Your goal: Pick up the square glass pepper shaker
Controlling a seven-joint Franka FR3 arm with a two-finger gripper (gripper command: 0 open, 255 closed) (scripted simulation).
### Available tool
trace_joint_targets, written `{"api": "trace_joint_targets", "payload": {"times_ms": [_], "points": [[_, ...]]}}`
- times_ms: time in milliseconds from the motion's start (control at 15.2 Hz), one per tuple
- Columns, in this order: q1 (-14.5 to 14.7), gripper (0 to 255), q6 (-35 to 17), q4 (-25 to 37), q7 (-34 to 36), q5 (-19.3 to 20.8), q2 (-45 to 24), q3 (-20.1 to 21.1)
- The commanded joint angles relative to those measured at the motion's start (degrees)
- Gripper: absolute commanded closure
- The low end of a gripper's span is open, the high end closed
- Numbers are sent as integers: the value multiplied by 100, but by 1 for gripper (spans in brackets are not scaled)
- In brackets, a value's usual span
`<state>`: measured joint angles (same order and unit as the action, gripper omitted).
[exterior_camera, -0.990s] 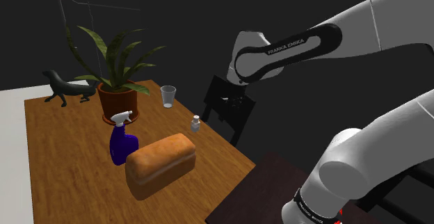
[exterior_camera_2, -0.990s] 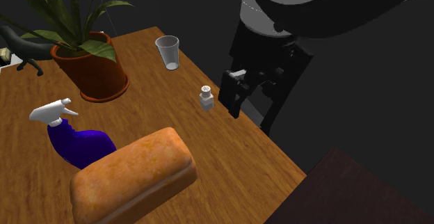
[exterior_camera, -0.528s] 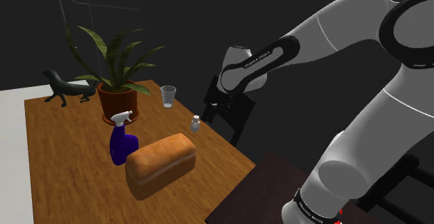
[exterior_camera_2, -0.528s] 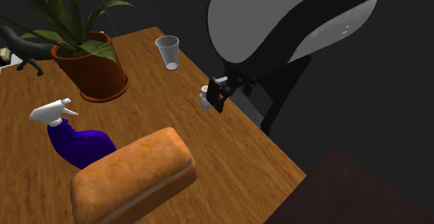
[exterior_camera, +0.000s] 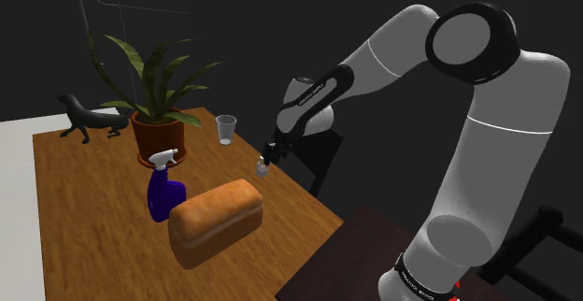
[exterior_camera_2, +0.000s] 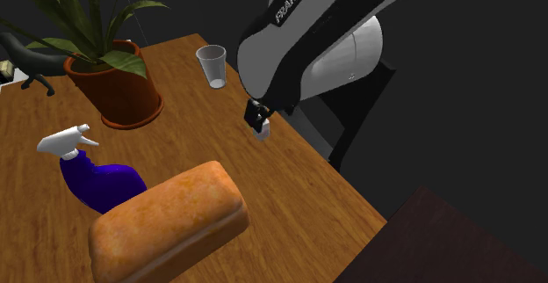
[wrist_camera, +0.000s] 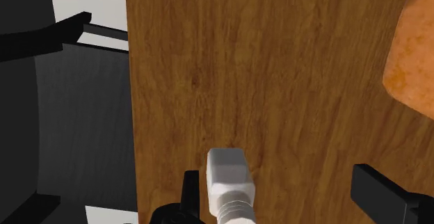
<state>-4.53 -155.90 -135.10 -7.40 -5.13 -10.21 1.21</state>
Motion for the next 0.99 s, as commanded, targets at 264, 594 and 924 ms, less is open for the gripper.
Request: {"api": "trace_joint_targets", "payload": {"times_ms": [264,594,924], "points": [[-119,0,-628,947,-229,-119,-1222,55],[-144,0,-931,990,-271,-149,-1568,90],[-158,255,-1083,1025,-292,-162,-1755,108]]}}
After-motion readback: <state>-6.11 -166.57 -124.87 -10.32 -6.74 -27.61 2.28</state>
